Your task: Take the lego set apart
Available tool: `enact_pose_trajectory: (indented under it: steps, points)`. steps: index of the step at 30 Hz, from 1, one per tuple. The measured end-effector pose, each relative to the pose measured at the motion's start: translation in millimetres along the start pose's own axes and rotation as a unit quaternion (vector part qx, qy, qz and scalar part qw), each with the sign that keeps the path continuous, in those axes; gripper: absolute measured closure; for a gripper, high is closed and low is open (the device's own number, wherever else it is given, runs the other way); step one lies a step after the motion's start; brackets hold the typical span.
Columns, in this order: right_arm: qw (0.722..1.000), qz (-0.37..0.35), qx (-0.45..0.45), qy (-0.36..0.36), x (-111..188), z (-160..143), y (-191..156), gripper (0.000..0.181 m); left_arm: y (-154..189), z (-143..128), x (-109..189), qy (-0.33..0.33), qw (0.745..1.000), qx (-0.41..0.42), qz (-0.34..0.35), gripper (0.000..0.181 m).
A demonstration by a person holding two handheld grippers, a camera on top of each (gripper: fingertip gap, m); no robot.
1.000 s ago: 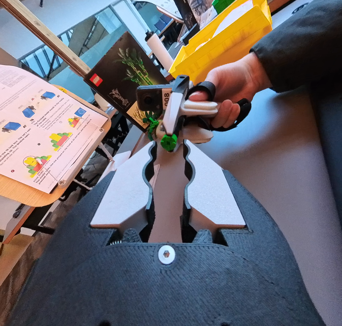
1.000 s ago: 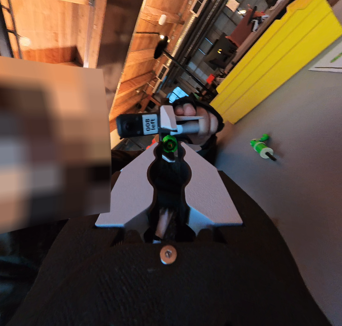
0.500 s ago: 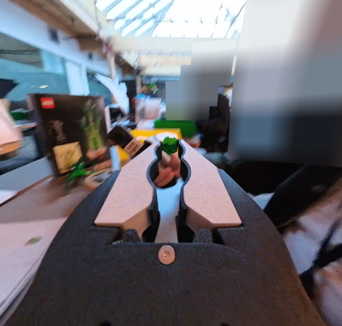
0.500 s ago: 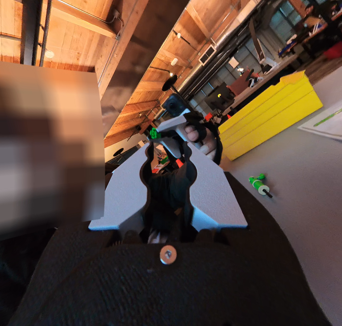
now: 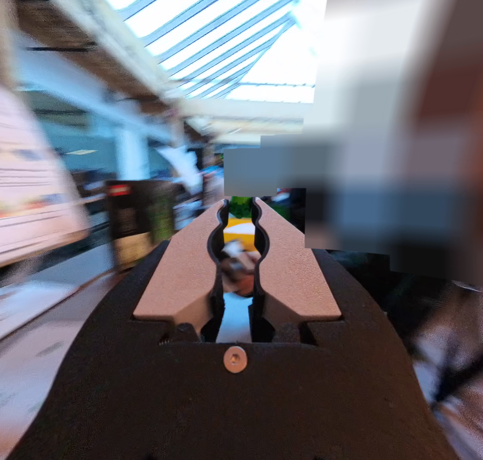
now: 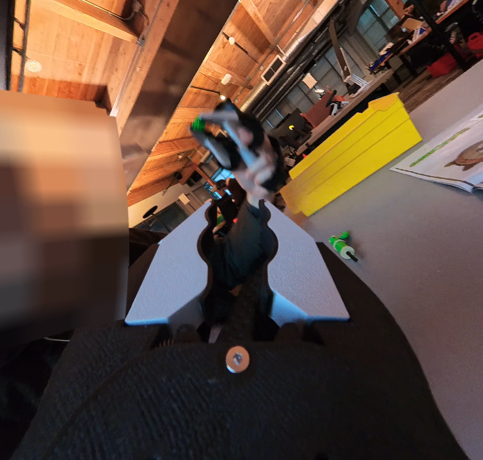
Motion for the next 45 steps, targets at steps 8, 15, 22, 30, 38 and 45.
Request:
enact_pose_trajectory:
  steps: [8, 15, 22, 30, 38, 45]
  points:
    - [0.997, -0.06, -0.006, -0.044, 4.2, -8.2, 16.7, 0.151, -81.5, 100.0, 125.8, -0.422, 0.62, -0.092, 0.656, 0.166]
    - [0.995, -0.08, -0.003, -0.066, 3.7, -13.5, 20.8, 0.151, -124.7, 51.2, 204.7, -0.462, 0.547, 0.093, 0.691, 0.167]
    - [0.982, -0.135, 0.02, -0.132, 4.8, -21.2, 26.8, 0.148, -145.1, 23.0, 239.7, -0.455, 0.554, 0.181, 0.673, 0.124]
    - [0.906, -0.184, 0.161, -0.345, 11.8, -38.4, 15.1, 0.143, -128.0, 87.3, 161.4, -0.247, 0.737, 0.045, 0.628, 0.137]
    - [0.841, -0.214, 0.164, -0.468, 11.0, -67.3, 34.9, 0.152, -71.1, 99.0, 32.8, -0.093, 0.904, -0.067, 0.411, 0.138]
    - [0.823, -0.236, 0.175, -0.486, 6.2, -70.9, 42.2, 0.167, -69.2, 66.3, -10.6, -0.159, 0.92, -0.06, 0.352, 0.14]
Point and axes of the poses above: each gripper's, where its closed fingertips meet, x back along the fingers, z out of its top, y = z × x across the jaws, the point moved 9 cm from there along x, back along the fingers, and after that the axes turned 14 degrees about z, right-handed, at the moved point
